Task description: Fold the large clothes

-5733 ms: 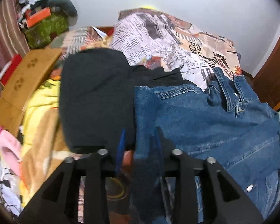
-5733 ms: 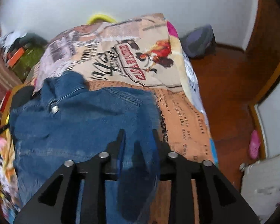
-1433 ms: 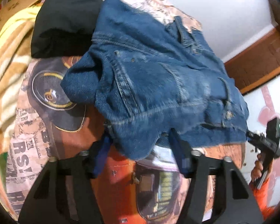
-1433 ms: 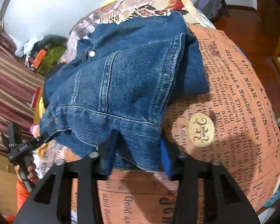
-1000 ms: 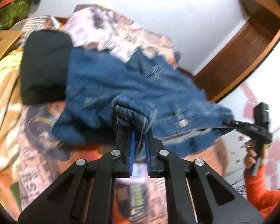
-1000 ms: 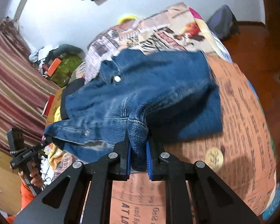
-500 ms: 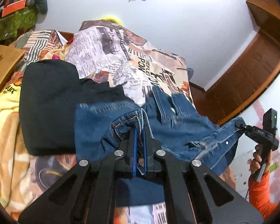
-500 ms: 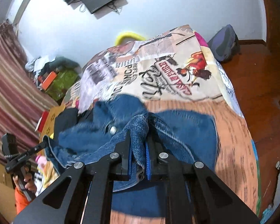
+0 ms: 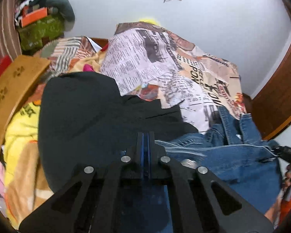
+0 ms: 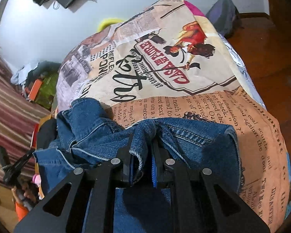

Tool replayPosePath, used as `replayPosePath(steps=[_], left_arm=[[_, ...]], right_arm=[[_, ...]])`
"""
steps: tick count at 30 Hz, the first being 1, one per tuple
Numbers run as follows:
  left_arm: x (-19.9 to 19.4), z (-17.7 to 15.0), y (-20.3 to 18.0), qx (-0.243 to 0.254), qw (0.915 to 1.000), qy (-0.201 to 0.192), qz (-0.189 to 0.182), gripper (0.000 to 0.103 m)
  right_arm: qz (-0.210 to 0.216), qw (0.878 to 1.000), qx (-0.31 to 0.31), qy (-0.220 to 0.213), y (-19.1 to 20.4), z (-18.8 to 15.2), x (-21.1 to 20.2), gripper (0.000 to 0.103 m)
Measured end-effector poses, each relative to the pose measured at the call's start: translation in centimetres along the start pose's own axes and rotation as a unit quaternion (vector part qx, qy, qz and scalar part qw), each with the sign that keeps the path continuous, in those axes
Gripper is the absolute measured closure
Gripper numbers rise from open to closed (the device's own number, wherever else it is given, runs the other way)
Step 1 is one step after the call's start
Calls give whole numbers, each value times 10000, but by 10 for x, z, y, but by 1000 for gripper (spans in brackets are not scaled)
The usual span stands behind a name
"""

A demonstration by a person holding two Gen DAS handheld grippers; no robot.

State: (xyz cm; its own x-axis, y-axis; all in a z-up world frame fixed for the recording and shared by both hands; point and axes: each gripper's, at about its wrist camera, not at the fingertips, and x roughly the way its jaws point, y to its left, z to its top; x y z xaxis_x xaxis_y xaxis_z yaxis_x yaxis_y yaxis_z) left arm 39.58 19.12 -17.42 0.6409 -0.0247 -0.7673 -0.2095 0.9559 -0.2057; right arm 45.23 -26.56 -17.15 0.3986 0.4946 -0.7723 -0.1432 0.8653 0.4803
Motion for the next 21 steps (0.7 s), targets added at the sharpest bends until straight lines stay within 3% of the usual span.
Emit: replayPosePath(steps=[3,6,8,10,13,16,18,21], left_arm=[[-5,1,-1,-3,10000,-24,58,102],[-18,0,-2,-40,9999,-91,-42,101],[-29,-3,-8,94,9998,-152,0,100],[-34,-6,-16,251,9996,-140,36,99],[-42,-17,-34,645,9978,-56,130,96],[-46,-30,-50,960,9953,7,112,75],[-46,-43,-64,1142,9934,103,-8,50],[-39,-60,-81,1364,9902,278,-95,49]], right_arm=[[-192,9997,-80,162,6,2,-7,83],[-668,9973,-300,-73,15,1,-24,71],[-872,9942,-471,-412,21,0,-43,47],[-834,9924,-576,-703,26,-2,-63,40],[-810,9912,-742,-737,34,-7,-79,40],[-1084,9849,-1133,-738,50,-19,-82,40],[-1259,9785,-1493,-664,63,-29,-75,39],[-1408,9661,-2130,-391,83,-47,-51,39]])
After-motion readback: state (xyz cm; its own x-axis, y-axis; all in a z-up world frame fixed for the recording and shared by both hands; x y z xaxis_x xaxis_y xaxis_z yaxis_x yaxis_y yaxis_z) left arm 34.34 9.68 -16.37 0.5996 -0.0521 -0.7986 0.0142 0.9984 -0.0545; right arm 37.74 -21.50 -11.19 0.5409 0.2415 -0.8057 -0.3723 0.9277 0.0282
